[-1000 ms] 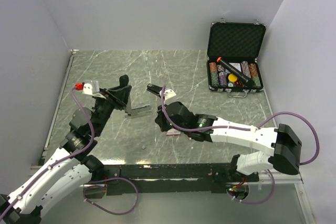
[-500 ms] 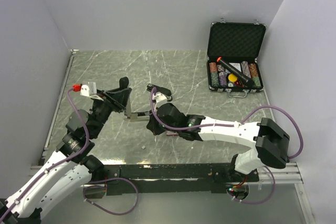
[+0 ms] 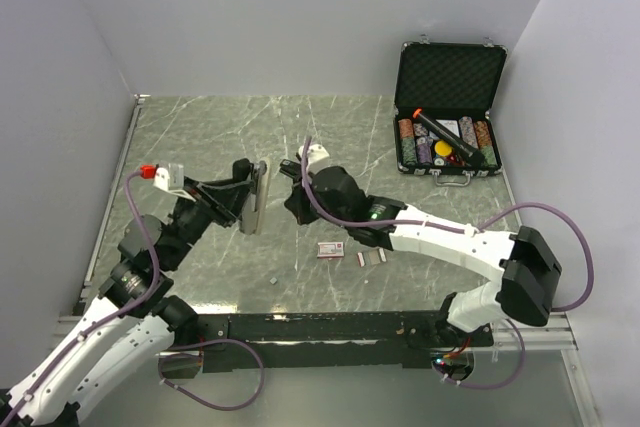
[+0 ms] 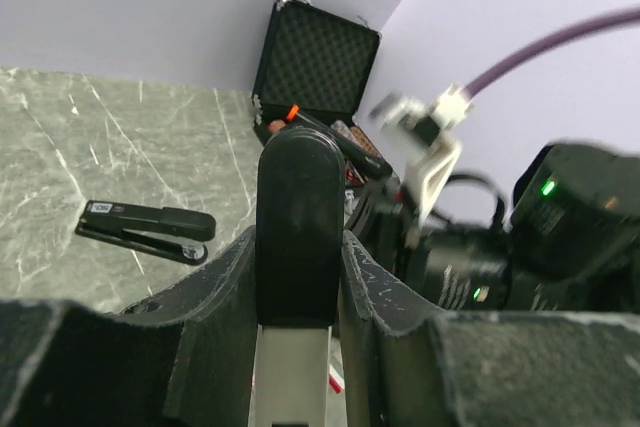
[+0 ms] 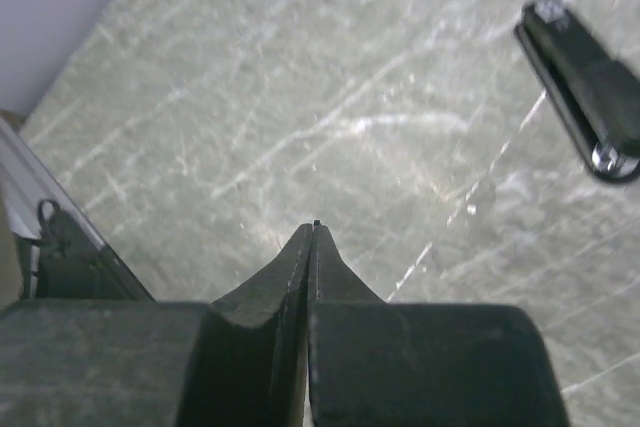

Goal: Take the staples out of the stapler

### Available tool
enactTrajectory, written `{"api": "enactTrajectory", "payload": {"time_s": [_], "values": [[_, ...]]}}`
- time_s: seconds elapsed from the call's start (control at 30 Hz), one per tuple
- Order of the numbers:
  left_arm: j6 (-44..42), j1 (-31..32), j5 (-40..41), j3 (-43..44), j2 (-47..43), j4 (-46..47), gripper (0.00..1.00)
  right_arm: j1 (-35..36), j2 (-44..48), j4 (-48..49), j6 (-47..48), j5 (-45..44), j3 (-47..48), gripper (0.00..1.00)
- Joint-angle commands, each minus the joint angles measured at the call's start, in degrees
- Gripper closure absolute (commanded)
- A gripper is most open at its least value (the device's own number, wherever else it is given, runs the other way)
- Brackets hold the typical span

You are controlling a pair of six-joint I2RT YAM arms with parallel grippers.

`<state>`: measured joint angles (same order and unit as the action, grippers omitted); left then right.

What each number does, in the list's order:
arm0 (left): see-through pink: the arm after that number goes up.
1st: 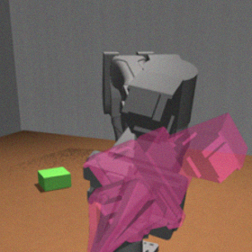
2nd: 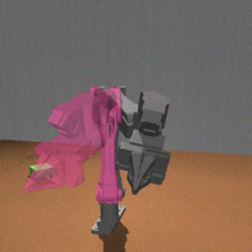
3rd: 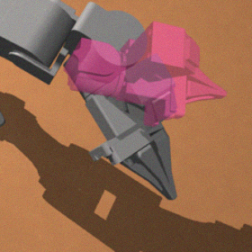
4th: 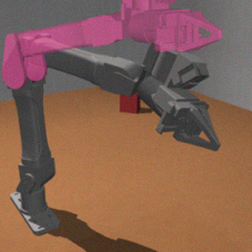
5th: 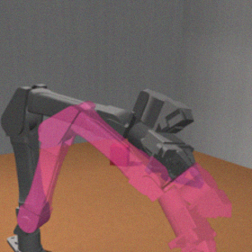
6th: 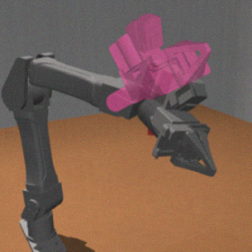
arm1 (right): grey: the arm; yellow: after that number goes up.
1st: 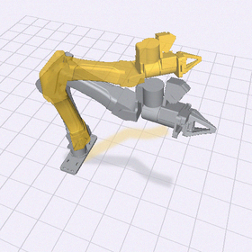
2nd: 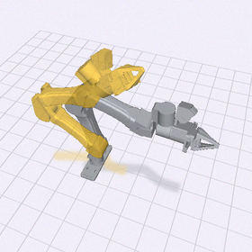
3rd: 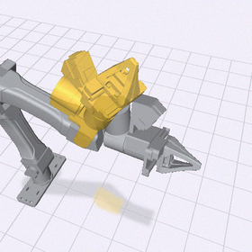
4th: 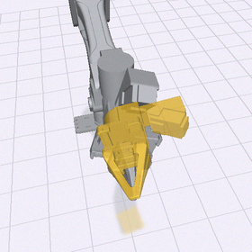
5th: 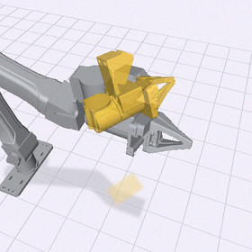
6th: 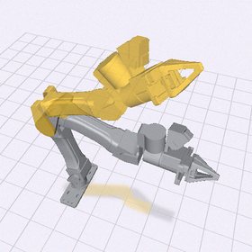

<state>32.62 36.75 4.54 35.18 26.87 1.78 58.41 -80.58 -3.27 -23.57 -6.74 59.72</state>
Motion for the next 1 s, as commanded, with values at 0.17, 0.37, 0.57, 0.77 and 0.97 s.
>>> {"api": "enactTrajectory", "payload": {"time_s": [0.17, 0.37, 0.57, 0.77, 0.97], "values": [[1.57, -0.19, -4.71, 0.68, 2.39, 5.95, 0.99, -0.23, 3.67, -2.44, 5.29, 0.42, 7.07, 1.00], [-1.50, -0.10, 3.18, 3.22, 8.62, 3.06, 0.99, -0.58, 6.39, -6.75, 5.38, -3.62, 6.11, 1.00], [-3.97, -0.10, 10.49, 6.74, 20.40, 1.20, 0.99, -4.26, 11.57, -9.65, 4.59, -4.07, 1.46, 1.00], [-7.04, -0.72, 16.72, 7.36, 30.68, 7.52, 0.99, -7.43, 17.11, -10.27, 3.01, -3.19, -4.70, 1.00], [-11.26, -6.42, 16.56, 14.55, 42.98, 6.92, 0.99, -7.61, 18.00, -10.71, 1.16, -1.96, -7.77, 1.00]]}}
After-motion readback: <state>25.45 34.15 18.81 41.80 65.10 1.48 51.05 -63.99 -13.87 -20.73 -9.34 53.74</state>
